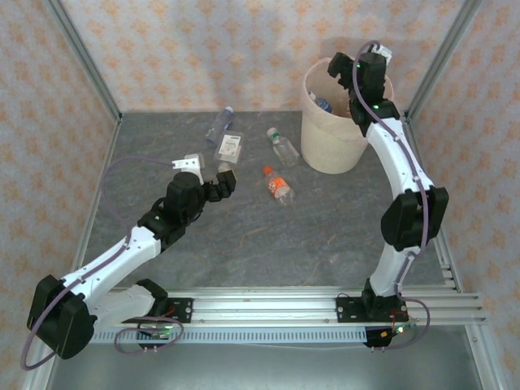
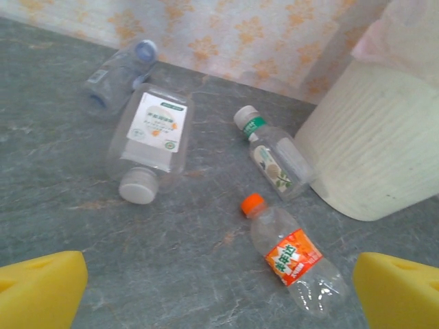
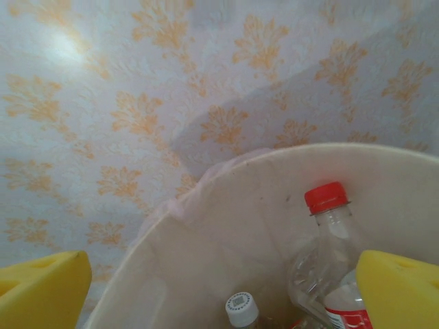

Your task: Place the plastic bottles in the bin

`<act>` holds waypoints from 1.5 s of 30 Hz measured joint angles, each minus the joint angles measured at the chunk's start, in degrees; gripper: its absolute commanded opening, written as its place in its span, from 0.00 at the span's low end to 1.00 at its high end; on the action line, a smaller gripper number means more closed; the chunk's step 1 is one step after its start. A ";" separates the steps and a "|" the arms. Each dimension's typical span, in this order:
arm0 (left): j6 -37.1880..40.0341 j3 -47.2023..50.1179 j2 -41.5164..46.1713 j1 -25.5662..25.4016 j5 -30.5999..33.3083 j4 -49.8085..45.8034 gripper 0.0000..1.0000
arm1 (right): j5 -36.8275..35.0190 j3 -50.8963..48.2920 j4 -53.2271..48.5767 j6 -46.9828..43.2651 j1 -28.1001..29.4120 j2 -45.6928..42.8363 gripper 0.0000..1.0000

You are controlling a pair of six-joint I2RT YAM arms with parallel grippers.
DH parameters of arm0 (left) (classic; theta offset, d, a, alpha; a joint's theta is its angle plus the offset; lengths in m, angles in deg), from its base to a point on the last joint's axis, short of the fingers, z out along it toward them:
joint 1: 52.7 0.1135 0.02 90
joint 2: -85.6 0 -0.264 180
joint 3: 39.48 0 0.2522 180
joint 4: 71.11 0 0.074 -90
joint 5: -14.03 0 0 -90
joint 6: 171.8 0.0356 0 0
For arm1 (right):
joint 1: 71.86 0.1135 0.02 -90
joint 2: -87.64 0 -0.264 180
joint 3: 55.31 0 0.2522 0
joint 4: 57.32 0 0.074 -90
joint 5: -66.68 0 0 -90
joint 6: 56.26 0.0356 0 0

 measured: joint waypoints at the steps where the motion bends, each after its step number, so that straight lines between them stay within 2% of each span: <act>1: -0.46 0.00 -0.28 0.28 0.22 -0.26 1.00 | 0.48 -0.70 -0.15 -0.63 0.00 -1.66 0.99; 6: -3.21 0.00 -2.38 0.35 1.62 -2.21 1.00 | 5.18 -6.49 -0.94 -2.67 0.00 -10.47 0.99; 12: -5.73 -0.02 -3.67 0.85 3.74 -3.32 1.00 | 14.08 -17.77 -0.94 -4.17 1.40 -21.49 0.99; 17: -7.19 -0.02 -3.89 1.07 5.70 -3.61 1.00 | 19.23 -27.89 -0.70 -6.45 7.37 -27.67 0.99; 23: -8.52 -0.04 -3.89 1.11 8.55 -4.15 1.00 | 20.02 -39.28 0.98 -7.10 14.19 -32.46 0.99; 30: -9.79 -0.04 -3.85 1.11 11.43 -5.18 1.00 | 16.63 -45.07 0.94 -8.11 22.84 -29.81 0.99; 37: -10.12 -0.04 -3.87 1.11 11.67 -5.25 1.00 | 8.20 -40.79 -6.82 -11.91 30.93 -16.06 0.99; 45: -10.47 -0.04 -3.87 1.38 11.74 -5.79 1.00 | 1.44 -34.29 -12.33 -13.49 31.43 -4.68 0.98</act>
